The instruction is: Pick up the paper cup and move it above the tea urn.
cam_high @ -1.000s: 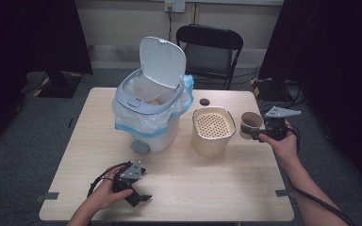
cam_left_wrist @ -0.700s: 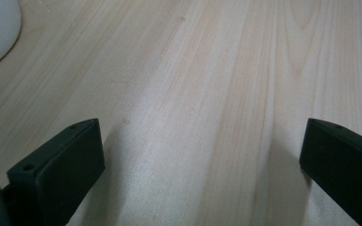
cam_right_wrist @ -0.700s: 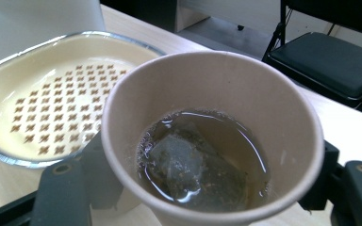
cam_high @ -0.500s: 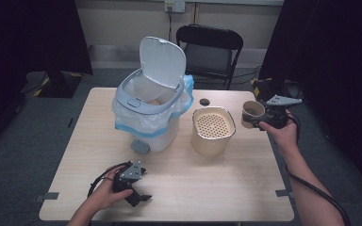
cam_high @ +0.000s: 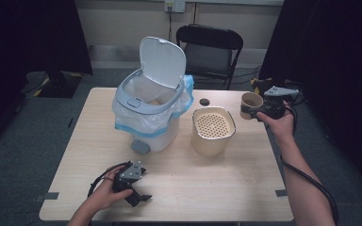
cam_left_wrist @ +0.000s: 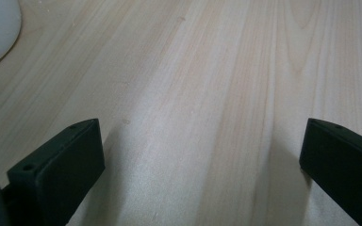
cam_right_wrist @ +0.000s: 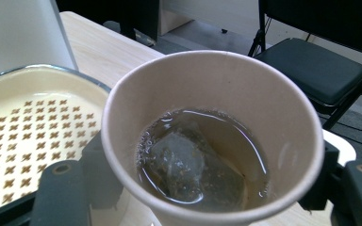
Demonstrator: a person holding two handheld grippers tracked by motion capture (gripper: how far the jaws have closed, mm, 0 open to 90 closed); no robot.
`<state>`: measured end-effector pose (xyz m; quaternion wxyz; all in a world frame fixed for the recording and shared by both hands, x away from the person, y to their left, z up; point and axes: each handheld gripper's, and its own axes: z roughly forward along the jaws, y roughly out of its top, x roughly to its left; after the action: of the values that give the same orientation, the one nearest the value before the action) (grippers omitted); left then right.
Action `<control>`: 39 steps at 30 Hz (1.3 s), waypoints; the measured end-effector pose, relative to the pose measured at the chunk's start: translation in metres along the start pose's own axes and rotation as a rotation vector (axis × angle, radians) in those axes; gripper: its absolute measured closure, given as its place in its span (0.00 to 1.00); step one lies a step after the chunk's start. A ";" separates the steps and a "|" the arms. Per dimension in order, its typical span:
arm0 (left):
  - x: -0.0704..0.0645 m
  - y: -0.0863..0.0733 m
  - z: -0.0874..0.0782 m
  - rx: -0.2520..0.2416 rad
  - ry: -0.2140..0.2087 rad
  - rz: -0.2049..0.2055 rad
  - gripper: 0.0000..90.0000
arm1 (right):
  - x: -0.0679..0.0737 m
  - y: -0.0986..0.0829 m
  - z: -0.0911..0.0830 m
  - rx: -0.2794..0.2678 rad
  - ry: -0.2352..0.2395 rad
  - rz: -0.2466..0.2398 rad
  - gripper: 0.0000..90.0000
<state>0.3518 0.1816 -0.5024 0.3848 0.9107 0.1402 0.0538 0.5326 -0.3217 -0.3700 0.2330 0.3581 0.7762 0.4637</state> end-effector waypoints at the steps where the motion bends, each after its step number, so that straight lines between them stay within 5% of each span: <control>1: 0.000 0.000 0.000 0.000 0.000 0.000 0.00 | 0.000 0.001 0.001 -0.002 -0.002 0.003 0.30; 39: 0.000 0.000 0.000 0.000 0.002 0.003 0.00 | -0.005 0.032 0.036 -0.026 0.061 -0.164 0.31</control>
<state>0.3520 0.1817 -0.5021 0.3847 0.9108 0.1392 0.0552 0.5710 -0.2955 -0.3576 0.2511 0.2760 0.8036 0.4636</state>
